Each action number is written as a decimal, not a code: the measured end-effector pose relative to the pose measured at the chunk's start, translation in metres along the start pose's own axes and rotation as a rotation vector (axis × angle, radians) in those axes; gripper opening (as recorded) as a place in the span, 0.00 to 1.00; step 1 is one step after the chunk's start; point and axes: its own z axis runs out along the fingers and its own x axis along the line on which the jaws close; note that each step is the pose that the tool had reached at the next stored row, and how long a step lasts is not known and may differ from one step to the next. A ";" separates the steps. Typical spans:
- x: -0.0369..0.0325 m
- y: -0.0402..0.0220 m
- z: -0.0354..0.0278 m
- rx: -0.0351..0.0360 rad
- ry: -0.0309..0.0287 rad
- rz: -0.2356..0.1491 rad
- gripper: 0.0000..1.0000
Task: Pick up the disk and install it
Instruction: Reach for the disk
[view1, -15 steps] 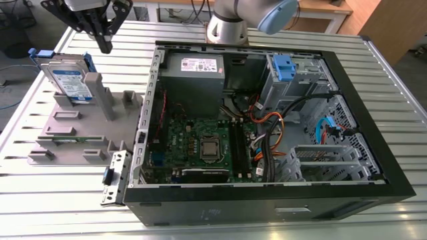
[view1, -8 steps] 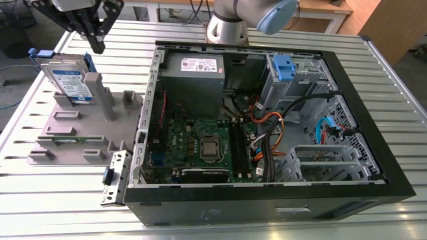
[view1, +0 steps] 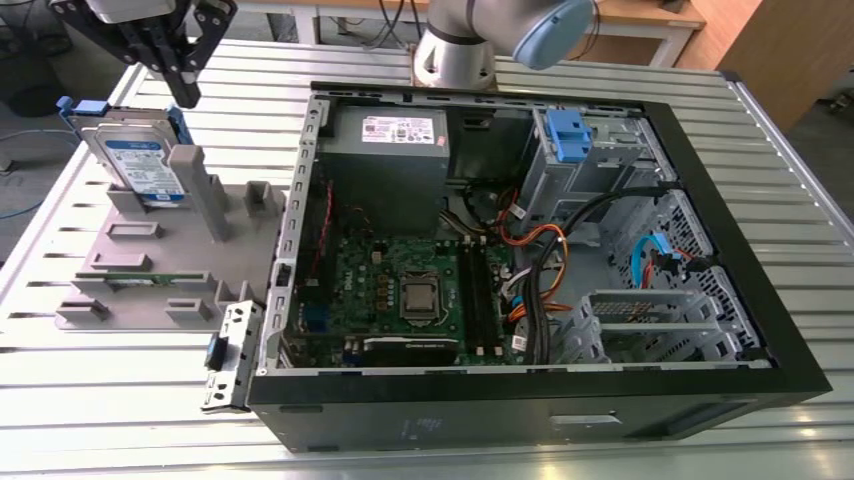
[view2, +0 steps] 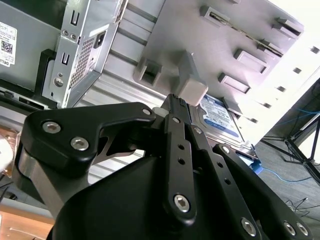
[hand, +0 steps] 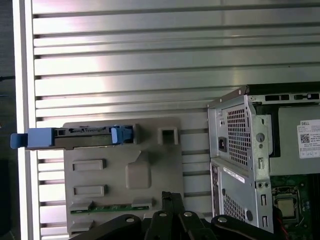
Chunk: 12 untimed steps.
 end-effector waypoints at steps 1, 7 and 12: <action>0.0005 -0.0001 0.0001 -0.0001 0.0000 0.000 0.11; 0.0016 -0.0001 0.0000 0.0000 0.0000 0.000 0.11; 0.0034 -0.0003 0.0001 0.0000 0.0000 0.000 0.11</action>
